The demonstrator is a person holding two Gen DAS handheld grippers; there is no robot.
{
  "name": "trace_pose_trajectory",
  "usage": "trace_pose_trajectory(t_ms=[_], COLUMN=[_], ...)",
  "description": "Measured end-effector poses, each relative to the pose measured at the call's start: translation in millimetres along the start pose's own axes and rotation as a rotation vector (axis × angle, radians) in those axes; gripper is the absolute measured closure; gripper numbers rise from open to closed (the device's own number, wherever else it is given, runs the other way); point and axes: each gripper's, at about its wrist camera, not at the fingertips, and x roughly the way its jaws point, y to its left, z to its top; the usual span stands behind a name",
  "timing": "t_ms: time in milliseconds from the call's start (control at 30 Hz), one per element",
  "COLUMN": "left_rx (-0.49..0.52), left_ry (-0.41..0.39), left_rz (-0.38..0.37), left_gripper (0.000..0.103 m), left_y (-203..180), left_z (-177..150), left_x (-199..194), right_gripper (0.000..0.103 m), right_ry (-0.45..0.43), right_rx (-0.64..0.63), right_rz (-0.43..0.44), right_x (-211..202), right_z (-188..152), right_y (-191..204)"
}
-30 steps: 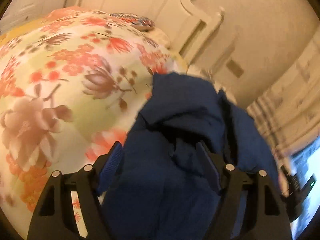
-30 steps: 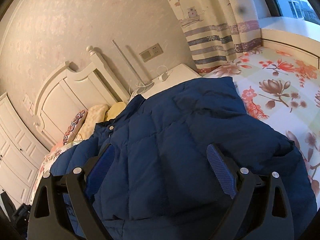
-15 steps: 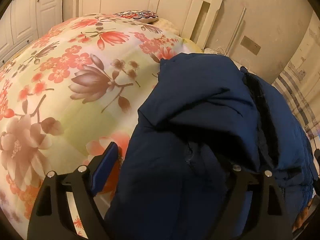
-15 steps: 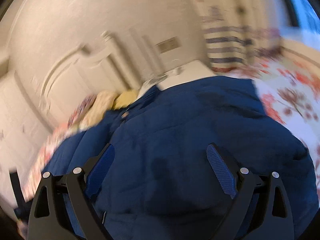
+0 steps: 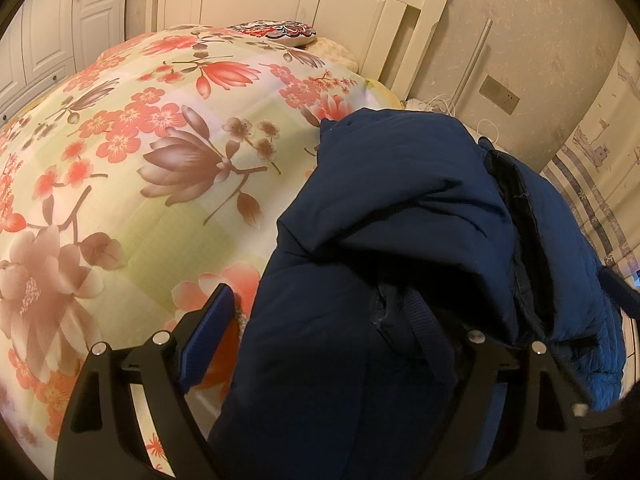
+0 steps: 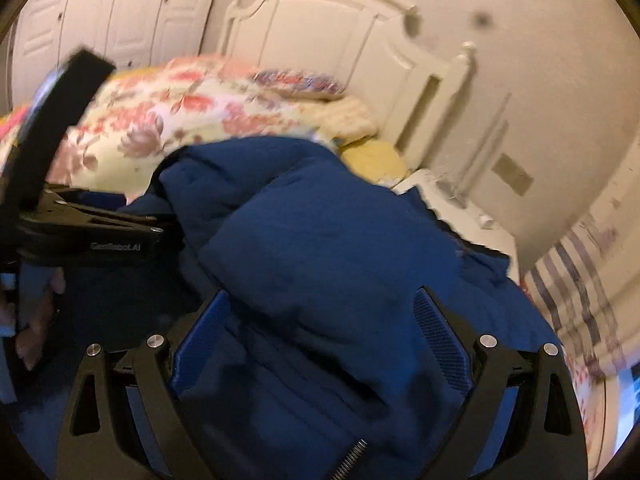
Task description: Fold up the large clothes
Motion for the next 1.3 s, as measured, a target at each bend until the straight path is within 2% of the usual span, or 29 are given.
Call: trace_pose_trajectory(t_ms=[33, 67, 100, 167, 200, 233, 300, 367, 400, 433, 467, 500, 533, 567, 633, 700, 767, 800, 900, 933, 1000, 1033, 1067, 1133, 1200, 1300], left_rx=[0.001, 0.0, -0.002, -0.005, -0.006, -0.008, -0.011, -0.011, -0.012, -0.011, -0.009, -0.008, -0.008, -0.008, -0.013, -0.016, -0.015, -0.015, -0.018, -0.019, -0.023, -0.024, -0.024, -0.024, -0.026, -0.026], left_ry=[0.0, 0.0, -0.001, -0.002, -0.003, -0.003, -0.004, -0.004, -0.005, -0.004, -0.004, -0.004, -0.004, -0.004, -0.006, -0.007, -0.007, -0.007, -0.008, -0.008, -0.009, -0.009, -0.01, -0.01, -0.009, -0.009], left_rz=[0.002, 0.0, -0.003, -0.007, -0.008, -0.011, -0.014, -0.013, -0.013, -0.011, -0.009, -0.009, -0.008, -0.008, -0.01, -0.012, -0.011, -0.011, -0.014, -0.015, -0.015, -0.015, -0.015, -0.016, -0.017, -0.02], left_gripper=[0.017, 0.017, 0.017, 0.017, 0.017, 0.017, 0.016, 0.017, 0.017, 0.017, 0.017, 0.017, 0.017, 0.017, 0.016, 0.016, 0.016, 0.016, 0.016, 0.016, 0.016, 0.015, 0.015, 0.015, 0.014, 0.013], left_y=[0, 0, 1, 2, 2, 3, 3, 3, 3, 2, 2, 3, 3, 3, 4, 4, 4, 5, 6, 6, 6, 6, 6, 6, 6, 6], left_z=[0, 0, 0, 0, 0, 0, 1, 1, 1, 0, 1, 1, 1, 1, 1, 1, 1, 1, 1, 1, 1, 1, 1, 1, 1, 1], left_x=[0, 0, 0, 0, 0, 0, 0, 0, 0, 0, 0, 0, 0, -1, -1, -1, -1, -1, -1, -1, -1, -1, -1, -1, -1, -1], right_gripper=[0.017, 0.029, 0.04, 0.067, 0.07, 0.072, 0.075, 0.075, 0.075, 0.075, 0.075, 0.075, 0.074, 0.073, 0.07, 0.06, 0.031, 0.028, 0.027, 0.03, 0.053, 0.066, 0.075, 0.08, 0.081, 0.082], right_ry=[0.005, 0.002, -0.014, -0.101, -0.135, -0.191, -0.26, -0.323, -0.315, -0.272, -0.222, -0.137, -0.08, -0.053, -0.095, -0.14, -0.178, -0.186, -0.167, -0.166, -0.146, -0.16, -0.182, -0.23, -0.273, -0.292], right_rx=[-0.037, -0.048, -0.02, 0.123, 0.191, 0.349, 0.608, 0.962, 1.102, 1.161, 1.168, 1.187, 1.219, 1.286, 1.326, 1.346, 1.337, 1.319, 1.279, 1.285, 1.305, 1.315, 1.313, 1.247, 1.205, 1.186], right_rz=[-0.029, -0.028, -0.01, 0.028, 0.041, 0.087, 0.12, 0.182, 0.175, 0.146, 0.134, 0.13, 0.138, 0.201, 0.232, 0.263, 0.295, 0.284, 0.231, 0.225, 0.186, 0.186, 0.189, 0.141, 0.108, 0.067], right_x=[6, 8, 5, -19, -29, -47, -67, -82, -83, -79, -74, -63, -55, -45, -45, -46, -49, -50, -45, -44, -37, -37, -42, -65, -89, -111], right_z=[-1, -1, -2, -5, -7, -17, -45, -99, -126, -146, -156, -170, -179, -196, -206, -207, -203, -199, -187, -187, -194, -198, -200, -190, -182, -182], right_y=[5, 5, 0, -26, -39, -70, -119, -179, -200, -212, -217, -220, -221, -221, -220, -219, -219, -218, -217, -219, -226, -228, -226, -218, -209, -197])
